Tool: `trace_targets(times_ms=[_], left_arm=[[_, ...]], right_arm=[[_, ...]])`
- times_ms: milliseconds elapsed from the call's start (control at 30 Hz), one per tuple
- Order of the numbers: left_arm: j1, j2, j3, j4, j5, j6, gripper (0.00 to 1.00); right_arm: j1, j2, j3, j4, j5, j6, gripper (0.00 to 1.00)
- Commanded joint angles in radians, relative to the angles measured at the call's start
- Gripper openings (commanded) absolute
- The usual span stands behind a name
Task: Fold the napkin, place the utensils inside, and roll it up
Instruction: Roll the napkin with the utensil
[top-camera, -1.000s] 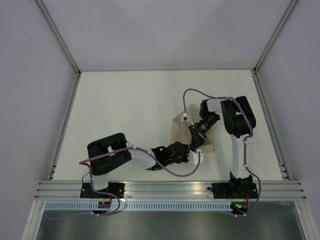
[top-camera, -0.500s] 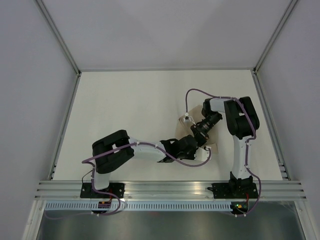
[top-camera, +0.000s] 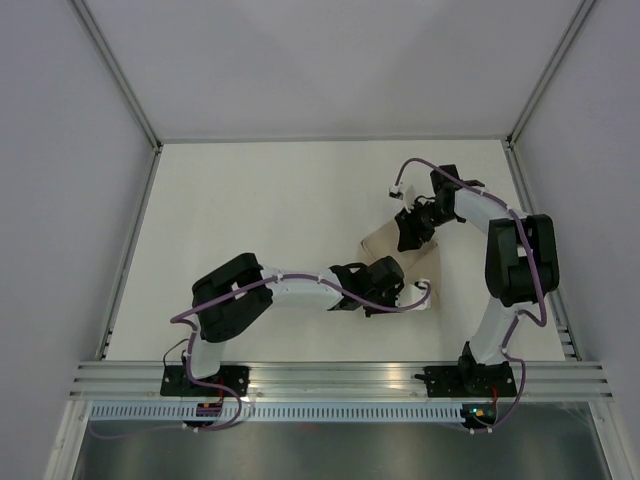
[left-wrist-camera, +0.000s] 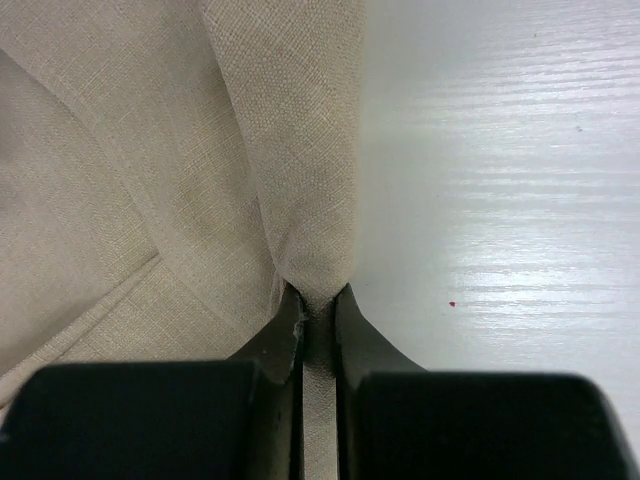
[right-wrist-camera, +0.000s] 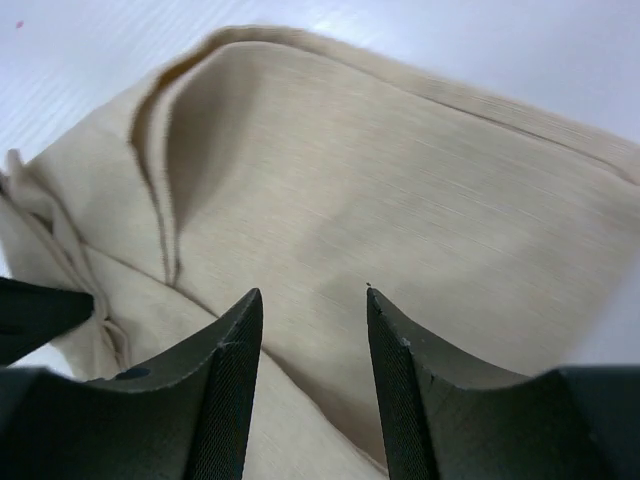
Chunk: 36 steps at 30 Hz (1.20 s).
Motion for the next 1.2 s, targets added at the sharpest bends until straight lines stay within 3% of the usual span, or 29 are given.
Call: trace_targets(times_ms=[0,200,400,733,867,1000,1167], left_arm=[[-0.012,0.05,0.007,-0.174,0.101,-0.076,0.02],[-0.012,0.073,0.047,-0.212,0.1,-0.104,0.02],[-0.012,0.088,0.07,-0.229,0.094,-0.111,0.02],[0.005,0.177,0.234,-0.419,0.164,-0.115,0.02],[0.018,0.206,0.29,-0.471,0.206,-0.118,0.02],[0.037,0.237,0.342,-0.551,0.252,-0.125,0.02],[0.061,0.288,0.451,-0.654,0.348,-0.136,0.02]], right_arm=[[-0.045,-0.084,-0.017,0.092,0.097,0.102,0.52],[-0.128,-0.178,-0.092,0.132,0.242,0.14,0.54],[-0.244,-0.203,-0.116,-0.017,0.219,0.054,0.58],[-0.275,-0.148,-0.16,-0.115,0.168,-0.038,0.6],[-0.277,-0.097,-0.158,-0.083,0.183,-0.015,0.55],[-0.275,-0.046,-0.135,-0.045,0.209,0.019,0.39],[-0.272,0.018,-0.085,-0.013,0.214,0.046,0.34]])
